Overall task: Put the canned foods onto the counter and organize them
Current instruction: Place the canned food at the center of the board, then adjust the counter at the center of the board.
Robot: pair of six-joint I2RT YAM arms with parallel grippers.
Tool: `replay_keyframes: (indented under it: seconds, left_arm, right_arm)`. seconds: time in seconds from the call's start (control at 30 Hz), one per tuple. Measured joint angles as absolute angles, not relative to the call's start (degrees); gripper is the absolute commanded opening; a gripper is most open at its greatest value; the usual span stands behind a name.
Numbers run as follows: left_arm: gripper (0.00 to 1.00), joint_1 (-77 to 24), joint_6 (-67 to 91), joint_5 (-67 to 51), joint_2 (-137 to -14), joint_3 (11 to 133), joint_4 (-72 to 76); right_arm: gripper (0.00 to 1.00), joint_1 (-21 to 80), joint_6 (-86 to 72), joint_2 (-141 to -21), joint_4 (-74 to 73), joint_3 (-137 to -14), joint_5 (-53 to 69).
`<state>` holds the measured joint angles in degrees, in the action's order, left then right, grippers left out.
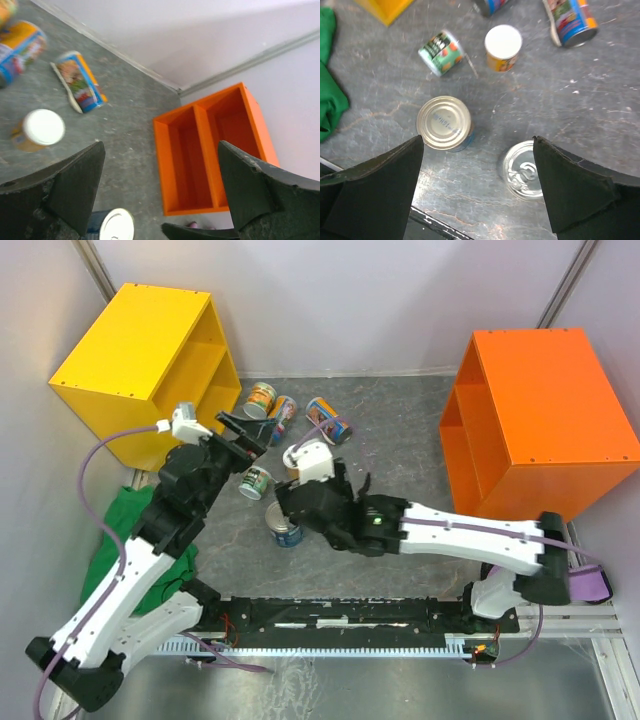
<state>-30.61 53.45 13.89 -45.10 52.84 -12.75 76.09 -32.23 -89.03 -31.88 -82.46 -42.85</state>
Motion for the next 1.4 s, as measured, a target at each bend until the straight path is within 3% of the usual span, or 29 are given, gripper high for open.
replay_keyframes:
  seconds: [0.4, 0.67, 0.93, 1.13, 1.27, 1.4]
  left_arm:
    - [0.96, -34.5, 59.4, -6.8, -73.9, 64.6, 6.6]
    - [0.95, -43.9, 62.7, -14.1, -91.4, 85.7, 13.5]
    - [0.95, -45.8, 70.3, -21.0, -109.8, 103.2, 17.9]
    - [0.98, -48.2, 73.7, -24.5, -123.1, 117.7, 17.7]
    - [0.99, -49.7, 75.6, -25.5, -127.7, 122.2, 17.8]
    - [0.99, -50.6, 77.4, -25.7, -132.5, 127.8, 18.2]
  right_arm:
    - [0.91, 76.1, -38.2, -65.2, -45.0, -82.6, -53.7]
    - [0.87, 76.1, -42.3, -60.2, -53.3, -87.8, -61.5]
    - [0.81, 76.1, -49.2, -60.3, -64.5, -99.6, -76.7]
    - [0.77, 76.1, -53.1, -56.2, -70.9, -101.0, -84.6]
    - [0.79, 76.1, -46.6, -49.9, -64.6, -97.5, -86.7]
    - [0.79, 76.1, -24.0, -41.2, -38.2, -85.3, -88.5]
